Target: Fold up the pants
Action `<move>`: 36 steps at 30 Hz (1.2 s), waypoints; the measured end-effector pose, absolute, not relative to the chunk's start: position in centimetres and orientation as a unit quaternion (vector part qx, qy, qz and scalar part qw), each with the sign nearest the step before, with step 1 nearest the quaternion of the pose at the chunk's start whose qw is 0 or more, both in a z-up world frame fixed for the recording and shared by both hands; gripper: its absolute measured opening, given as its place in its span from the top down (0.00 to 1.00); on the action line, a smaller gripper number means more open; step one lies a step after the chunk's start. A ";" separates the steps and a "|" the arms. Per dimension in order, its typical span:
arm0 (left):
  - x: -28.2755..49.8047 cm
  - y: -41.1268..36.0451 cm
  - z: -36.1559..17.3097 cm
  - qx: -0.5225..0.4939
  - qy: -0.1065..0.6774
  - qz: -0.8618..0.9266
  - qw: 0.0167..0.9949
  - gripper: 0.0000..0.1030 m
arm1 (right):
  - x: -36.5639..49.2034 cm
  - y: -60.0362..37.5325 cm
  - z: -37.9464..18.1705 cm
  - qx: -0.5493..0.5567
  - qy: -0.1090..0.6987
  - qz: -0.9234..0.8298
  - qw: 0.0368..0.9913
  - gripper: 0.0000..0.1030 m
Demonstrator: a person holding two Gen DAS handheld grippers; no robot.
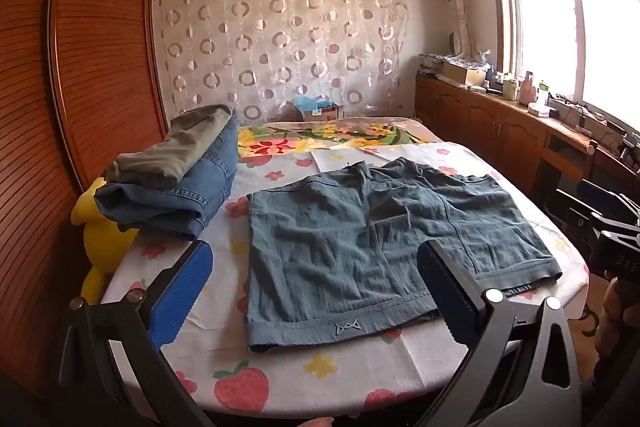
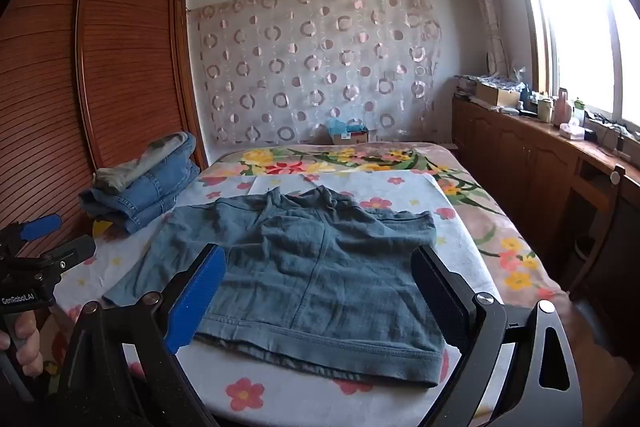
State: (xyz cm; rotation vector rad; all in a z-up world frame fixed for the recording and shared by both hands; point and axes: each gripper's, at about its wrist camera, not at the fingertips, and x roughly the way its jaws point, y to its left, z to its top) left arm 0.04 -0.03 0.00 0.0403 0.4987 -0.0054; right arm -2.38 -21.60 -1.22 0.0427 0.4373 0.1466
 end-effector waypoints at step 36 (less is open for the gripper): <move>0.1 0.1 0.0 0.015 0.245 -0.004 0.969 0.01 | -2.3 -21.3 -1.3 0.024 0.209 0.076 0.975 0.08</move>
